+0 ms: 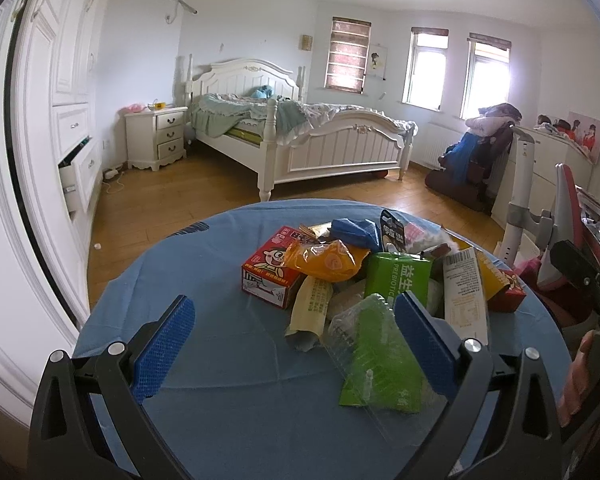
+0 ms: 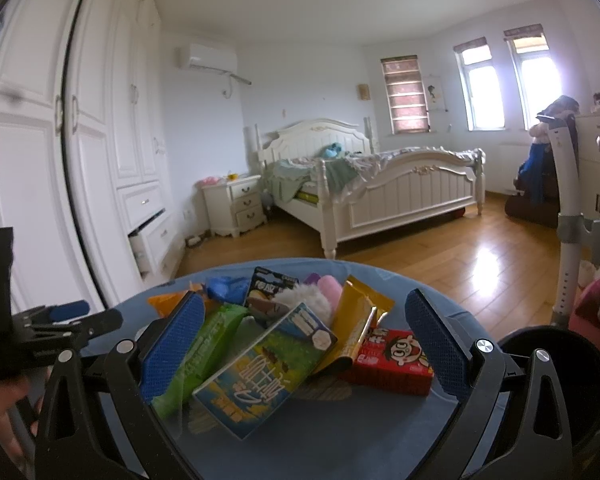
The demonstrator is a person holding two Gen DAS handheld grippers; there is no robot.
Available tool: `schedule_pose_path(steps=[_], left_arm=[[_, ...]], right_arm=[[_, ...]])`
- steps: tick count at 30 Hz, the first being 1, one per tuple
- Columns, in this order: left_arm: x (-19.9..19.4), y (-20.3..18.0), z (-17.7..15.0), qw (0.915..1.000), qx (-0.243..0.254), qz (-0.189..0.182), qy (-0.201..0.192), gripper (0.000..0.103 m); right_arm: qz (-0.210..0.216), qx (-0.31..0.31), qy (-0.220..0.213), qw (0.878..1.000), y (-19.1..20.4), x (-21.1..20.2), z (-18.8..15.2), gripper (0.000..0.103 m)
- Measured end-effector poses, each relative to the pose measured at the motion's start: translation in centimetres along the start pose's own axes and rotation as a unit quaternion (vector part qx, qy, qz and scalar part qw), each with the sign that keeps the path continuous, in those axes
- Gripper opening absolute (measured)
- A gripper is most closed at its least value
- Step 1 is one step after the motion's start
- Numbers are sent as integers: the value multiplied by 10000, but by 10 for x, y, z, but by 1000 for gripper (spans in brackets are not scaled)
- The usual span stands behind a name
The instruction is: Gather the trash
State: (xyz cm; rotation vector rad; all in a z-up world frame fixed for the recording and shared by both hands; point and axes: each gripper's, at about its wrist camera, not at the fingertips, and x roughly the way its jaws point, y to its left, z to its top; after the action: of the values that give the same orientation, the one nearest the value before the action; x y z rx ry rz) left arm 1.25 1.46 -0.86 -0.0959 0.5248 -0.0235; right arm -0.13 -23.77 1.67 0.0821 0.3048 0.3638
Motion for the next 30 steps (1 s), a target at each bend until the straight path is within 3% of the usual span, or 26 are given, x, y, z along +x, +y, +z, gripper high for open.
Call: schedule_pose_path(steps=[30], left_arm=[[-1,5,1,10000,-46,-11,-5,99]], right_arm=[[-8,-6,17,10000,2,-1,2,99]])
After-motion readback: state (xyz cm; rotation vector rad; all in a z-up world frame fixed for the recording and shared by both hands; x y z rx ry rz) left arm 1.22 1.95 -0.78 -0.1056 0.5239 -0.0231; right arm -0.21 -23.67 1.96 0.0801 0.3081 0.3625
